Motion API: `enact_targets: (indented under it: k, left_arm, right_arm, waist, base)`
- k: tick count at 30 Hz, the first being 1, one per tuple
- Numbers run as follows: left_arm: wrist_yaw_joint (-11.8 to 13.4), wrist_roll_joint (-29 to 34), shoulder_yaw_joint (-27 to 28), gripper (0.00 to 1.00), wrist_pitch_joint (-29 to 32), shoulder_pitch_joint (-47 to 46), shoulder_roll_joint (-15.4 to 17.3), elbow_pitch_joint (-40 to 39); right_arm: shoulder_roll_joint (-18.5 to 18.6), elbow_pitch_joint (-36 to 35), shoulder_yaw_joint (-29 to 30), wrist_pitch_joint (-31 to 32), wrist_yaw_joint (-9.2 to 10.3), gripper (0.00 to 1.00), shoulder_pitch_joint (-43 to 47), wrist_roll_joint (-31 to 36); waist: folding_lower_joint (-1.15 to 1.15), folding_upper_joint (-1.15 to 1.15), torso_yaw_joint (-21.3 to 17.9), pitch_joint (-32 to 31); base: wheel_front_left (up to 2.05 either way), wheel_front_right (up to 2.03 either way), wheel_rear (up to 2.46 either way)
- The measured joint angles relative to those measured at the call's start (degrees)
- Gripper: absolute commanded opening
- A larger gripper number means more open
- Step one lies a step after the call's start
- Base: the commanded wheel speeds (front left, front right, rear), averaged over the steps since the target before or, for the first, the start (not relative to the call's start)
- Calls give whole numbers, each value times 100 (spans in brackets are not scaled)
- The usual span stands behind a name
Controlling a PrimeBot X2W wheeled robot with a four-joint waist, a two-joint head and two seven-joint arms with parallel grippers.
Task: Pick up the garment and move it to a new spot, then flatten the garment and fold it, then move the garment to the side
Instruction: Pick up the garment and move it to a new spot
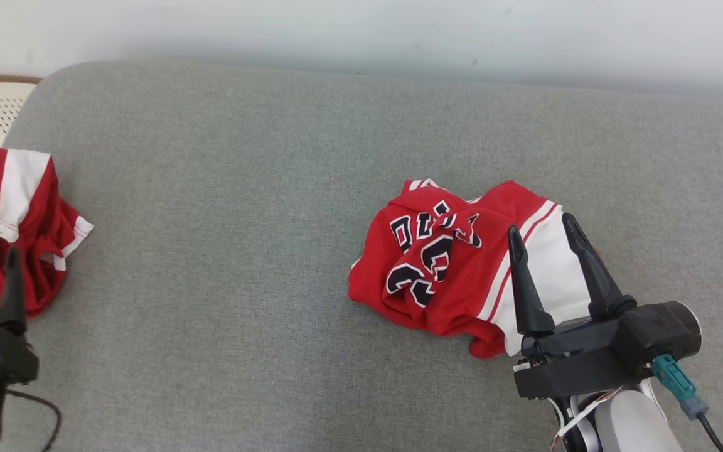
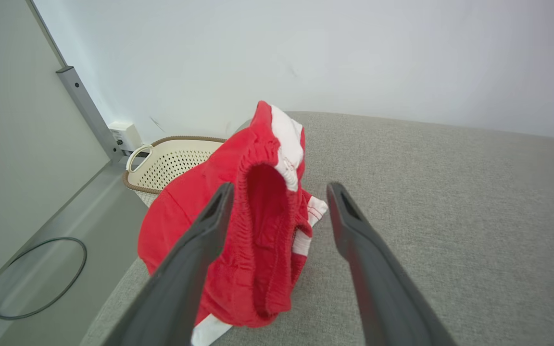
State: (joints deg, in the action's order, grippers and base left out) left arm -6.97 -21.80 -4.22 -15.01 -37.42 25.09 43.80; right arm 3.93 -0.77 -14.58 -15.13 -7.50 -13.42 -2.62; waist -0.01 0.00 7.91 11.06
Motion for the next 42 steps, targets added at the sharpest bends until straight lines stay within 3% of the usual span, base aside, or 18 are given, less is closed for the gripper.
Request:
enact_targets:
  k: [11,20,34,42]
  left_arm:
    - [186,422,598,100,0,1169,-700,-2365]
    - [193,691,901,100,0,1753,-1319,-3445]
    - [186,1187,937,100,0,2157,-2034,-4187]
    - [175,1212,692,100,-1,2237,-2183,-4107]
  right_arm:
    - [-56,23,81,0,-1,100,60,-47]
    - [-71,47,260,0,0,100,163,-47]
    - [-87,52,526,0,0,100,281,-37]
    - [-91,91,622,0,-1,100,385,-36]
  waist:
    - [0,0,-89,-188]
    - [0,0,-279,-337]
    - [1,0,-721,-401]
    - [1,0,-845,-432]
  base:
    - [0,0,0]
    - [0,0,0]
    - [0,0,0]
    - [0,0,0]
